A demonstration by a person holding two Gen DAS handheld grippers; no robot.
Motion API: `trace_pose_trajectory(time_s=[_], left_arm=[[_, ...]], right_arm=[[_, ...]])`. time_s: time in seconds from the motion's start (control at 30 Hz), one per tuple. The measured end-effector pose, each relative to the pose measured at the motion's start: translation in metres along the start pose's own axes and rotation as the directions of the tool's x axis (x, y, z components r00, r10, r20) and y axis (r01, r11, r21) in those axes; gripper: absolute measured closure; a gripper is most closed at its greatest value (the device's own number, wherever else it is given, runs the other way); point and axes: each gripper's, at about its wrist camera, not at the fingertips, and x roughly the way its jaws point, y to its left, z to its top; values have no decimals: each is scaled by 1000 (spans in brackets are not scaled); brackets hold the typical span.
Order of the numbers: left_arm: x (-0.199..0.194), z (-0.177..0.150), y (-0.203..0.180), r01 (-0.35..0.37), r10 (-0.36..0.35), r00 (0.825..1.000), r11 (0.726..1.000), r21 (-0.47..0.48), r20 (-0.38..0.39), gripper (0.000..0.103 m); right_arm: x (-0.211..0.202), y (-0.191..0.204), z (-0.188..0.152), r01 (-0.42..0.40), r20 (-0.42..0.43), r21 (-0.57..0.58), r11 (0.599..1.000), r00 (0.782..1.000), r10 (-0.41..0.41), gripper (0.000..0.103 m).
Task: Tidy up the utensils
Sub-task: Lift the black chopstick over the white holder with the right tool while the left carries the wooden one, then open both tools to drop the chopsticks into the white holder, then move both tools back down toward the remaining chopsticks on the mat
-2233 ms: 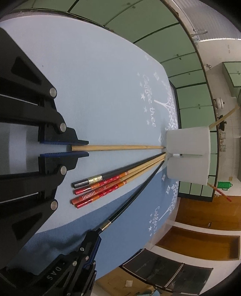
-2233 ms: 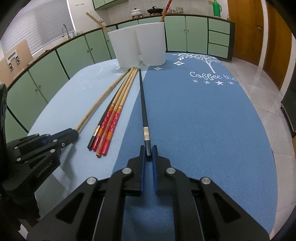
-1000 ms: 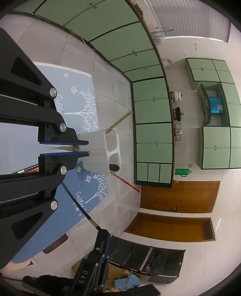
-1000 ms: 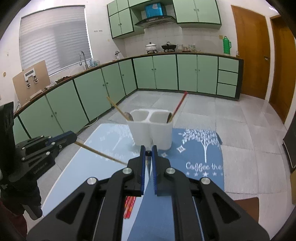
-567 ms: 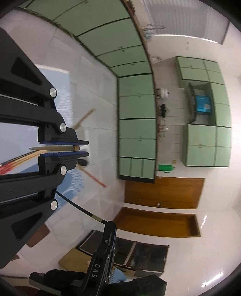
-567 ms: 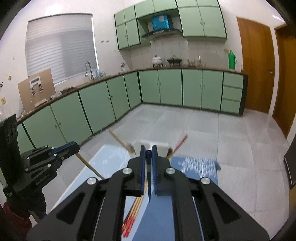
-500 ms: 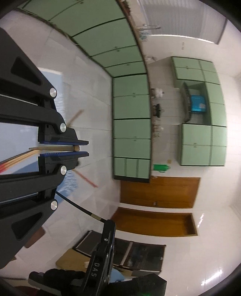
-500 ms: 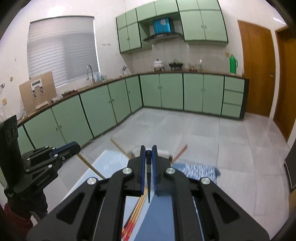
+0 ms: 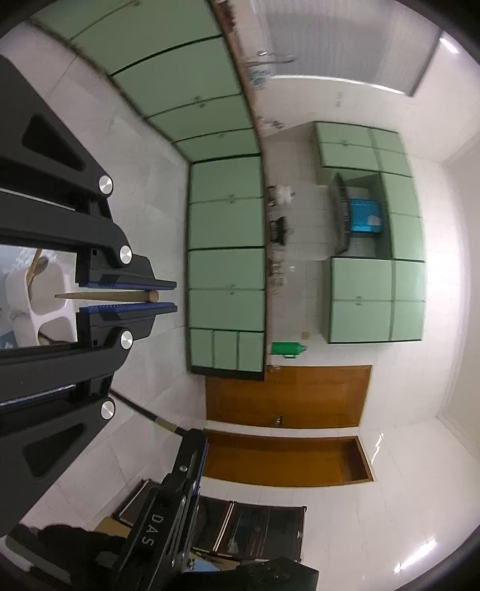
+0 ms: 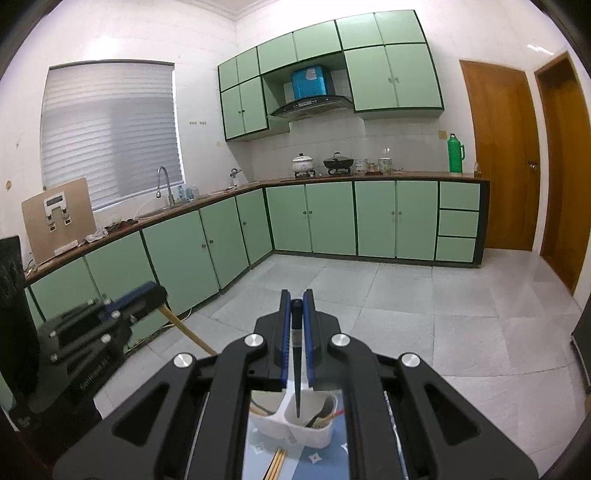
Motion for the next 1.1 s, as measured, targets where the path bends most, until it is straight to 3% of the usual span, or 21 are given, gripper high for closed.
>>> trace_pose_trajectory(time_s=[0.27,0.4,0.5,0.57,0.67,0.73,0.8,1.1], left_arm=[[51,-39,1,-4,5,993,1000,16,-116,97],[56,-48,7,-5,5,989,1000,-2,-149,95],[49,-47,10,-5,4,989,1000,-7,-145,90],[40,-44,10,-9,9,991,1000,-2,-136,86],[22,-44,11,-17,17,993,1000,-3,-117,71],[6,-45,13,-28,27,994,1000,-8,-106,65],[-9,-49,16,-30,29,995,999,-16,-99,64],[-68,-102,26,-68,59,990,995,-68,-124,52]], right_arm=[[49,-9,-29,4,-84,13,1000,996,-3,97],[60,-4,-40,4,-128,-11,1000,992,-5,90],[53,-7,-38,20,-106,-12,1000,994,-22,87],[44,-10,-35,32,-87,-2,999,996,-32,81],[26,-16,-32,56,-52,3,998,997,-56,75],[8,-19,-35,79,-34,8,997,996,-79,65],[-8,-23,-43,88,-22,19,996,996,-88,58],[-65,-15,-121,88,-69,-9,996,994,-89,25]])
